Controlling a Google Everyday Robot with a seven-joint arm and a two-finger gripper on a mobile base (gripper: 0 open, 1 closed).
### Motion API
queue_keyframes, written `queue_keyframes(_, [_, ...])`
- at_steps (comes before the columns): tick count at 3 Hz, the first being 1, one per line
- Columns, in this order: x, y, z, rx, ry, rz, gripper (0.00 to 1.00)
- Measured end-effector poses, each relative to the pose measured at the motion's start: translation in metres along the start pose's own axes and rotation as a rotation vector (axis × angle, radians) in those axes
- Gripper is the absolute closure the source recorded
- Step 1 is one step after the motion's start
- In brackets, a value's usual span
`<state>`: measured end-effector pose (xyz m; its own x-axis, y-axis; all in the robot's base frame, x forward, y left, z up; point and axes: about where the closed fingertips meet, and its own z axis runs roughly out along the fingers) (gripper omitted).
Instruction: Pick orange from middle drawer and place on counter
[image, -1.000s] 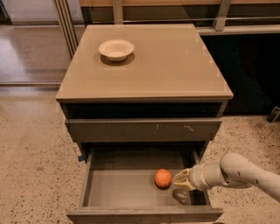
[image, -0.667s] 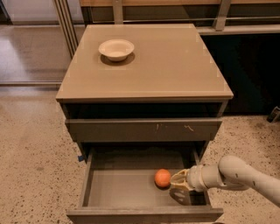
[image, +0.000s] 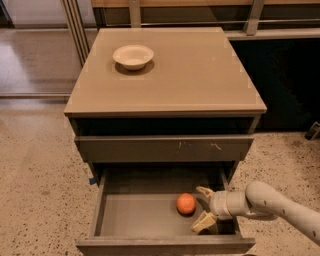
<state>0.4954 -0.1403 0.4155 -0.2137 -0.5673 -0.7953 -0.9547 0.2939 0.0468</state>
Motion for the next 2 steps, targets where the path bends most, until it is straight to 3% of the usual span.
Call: queue_keyframes(2, [0.000,-0.009,0.035,-0.014,-0.033,-0.010,0.00])
